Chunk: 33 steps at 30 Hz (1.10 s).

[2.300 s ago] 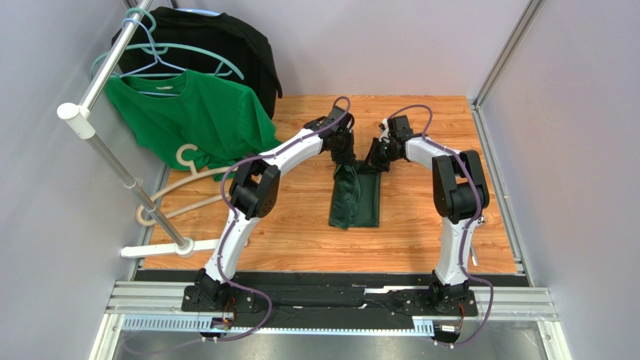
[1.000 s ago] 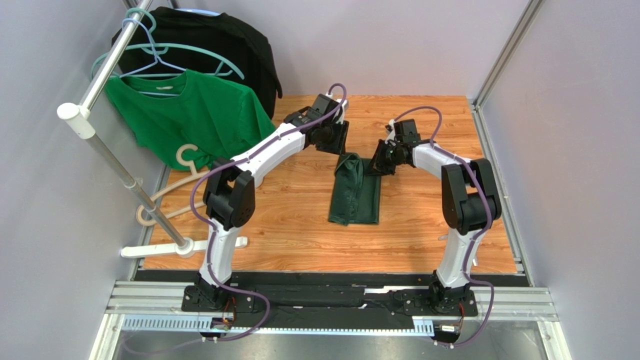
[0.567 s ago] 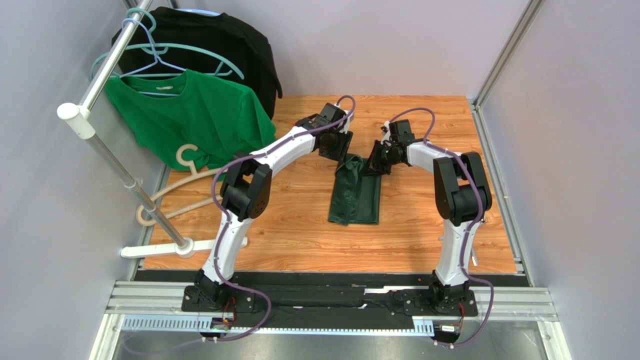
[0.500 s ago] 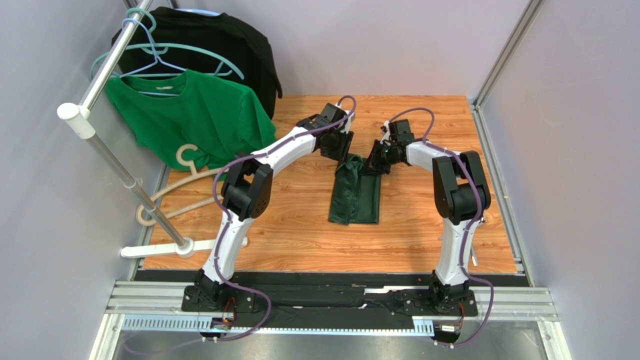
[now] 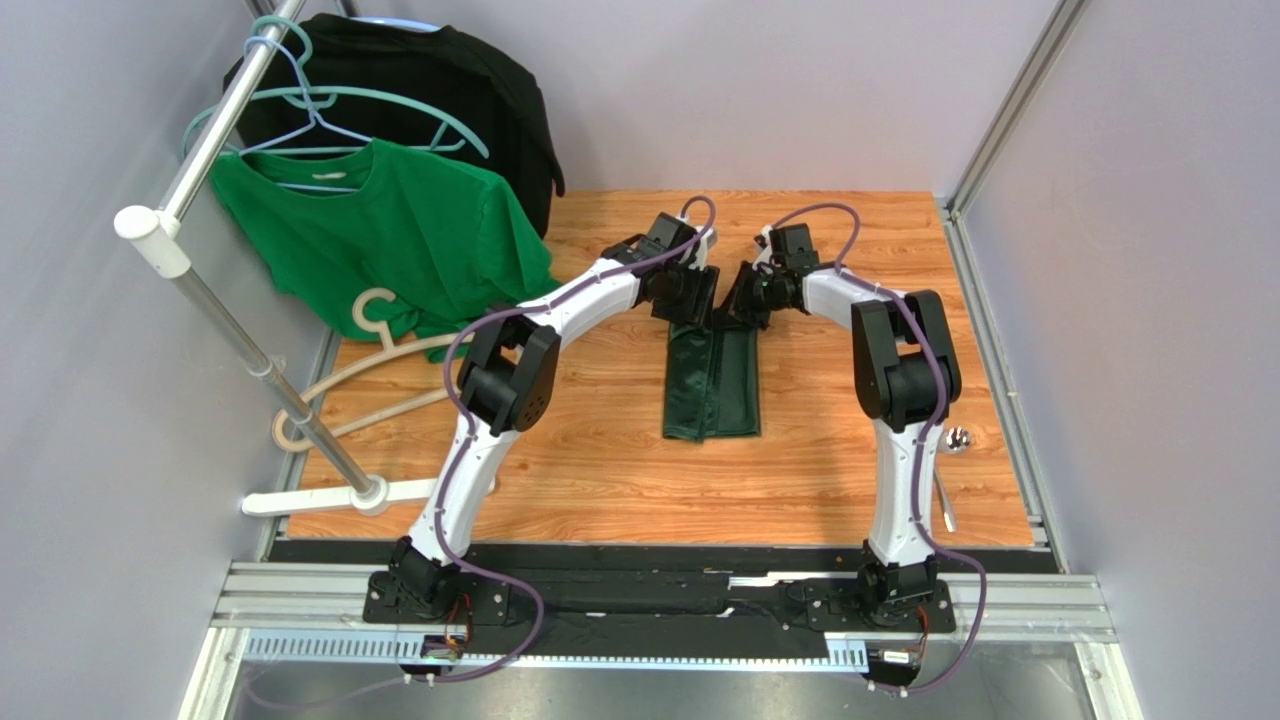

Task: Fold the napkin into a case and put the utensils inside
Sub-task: Fold the lower triangle-folded napkin at the center of the board.

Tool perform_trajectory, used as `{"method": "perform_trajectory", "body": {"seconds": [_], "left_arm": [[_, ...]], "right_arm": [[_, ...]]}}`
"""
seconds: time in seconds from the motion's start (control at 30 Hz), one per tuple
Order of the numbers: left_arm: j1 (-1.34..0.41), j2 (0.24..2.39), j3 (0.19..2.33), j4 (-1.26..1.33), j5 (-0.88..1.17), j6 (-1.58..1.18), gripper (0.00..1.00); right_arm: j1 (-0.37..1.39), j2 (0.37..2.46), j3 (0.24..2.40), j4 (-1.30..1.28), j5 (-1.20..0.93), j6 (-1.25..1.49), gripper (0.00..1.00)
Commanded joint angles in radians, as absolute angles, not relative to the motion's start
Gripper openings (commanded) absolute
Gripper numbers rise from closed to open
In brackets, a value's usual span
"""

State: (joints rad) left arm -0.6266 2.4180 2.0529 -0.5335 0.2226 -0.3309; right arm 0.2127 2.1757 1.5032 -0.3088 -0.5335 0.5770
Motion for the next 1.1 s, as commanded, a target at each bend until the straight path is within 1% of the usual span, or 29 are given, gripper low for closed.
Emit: {"method": "perform_trajectory", "body": {"seconds": [0.0, 0.03, 0.1, 0.13, 0.27, 0.3, 0.4, 0.47, 0.57, 0.7, 0.93, 1.07], "left_arm": [[-0.634, 2.329, 2.07, -0.511, 0.221, -0.324, 0.61], [-0.634, 2.315, 2.057, -0.505, 0.21, -0.327, 0.61], [-0.635, 2.283, 2.027, -0.48, 0.192, -0.339, 0.52], [-0.637, 2.275, 2.011, -0.462, 0.196, -0.342, 0.5], [-0.652, 2.284, 2.005, -0.426, 0.219, -0.367, 0.31], [-0.66, 2.295, 2.026, -0.431, 0.233, -0.382, 0.29], [-0.675, 2.325, 2.062, -0.44, 0.261, -0.402, 0.25], [-0.689, 2.342, 2.069, -0.42, 0.275, -0.417, 0.14], [-0.699, 2.384, 2.112, -0.437, 0.284, -0.433, 0.08], [-0.703, 2.417, 2.138, -0.442, 0.282, -0.439, 0.07], [-0.706, 2.451, 2.155, -0.482, 0.252, -0.431, 0.0], [-0.71, 2.438, 2.143, -0.502, 0.206, -0.413, 0.0]], "right_arm": [[0.216, 2.133, 1.534, -0.334, -0.542, 0.578, 0.0], [0.215, 2.116, 1.516, -0.348, -0.52, 0.572, 0.0], [0.213, 2.061, 1.5, -0.406, -0.497, 0.555, 0.0], [0.212, 2.04, 1.485, -0.426, -0.464, 0.548, 0.0], [0.206, 1.977, 1.436, -0.491, -0.411, 0.512, 0.02], [0.201, 1.967, 1.428, -0.494, -0.413, 0.506, 0.02], [0.19, 1.953, 1.394, -0.492, -0.407, 0.502, 0.01], [0.186, 1.957, 1.381, -0.491, -0.399, 0.497, 0.0], [0.183, 1.971, 1.367, -0.466, -0.4, 0.503, 0.0], [0.179, 1.996, 1.342, -0.439, -0.399, 0.512, 0.0], [0.179, 2.008, 1.313, -0.417, -0.377, 0.525, 0.0], [0.178, 2.014, 1.315, -0.419, -0.379, 0.525, 0.0]]}}
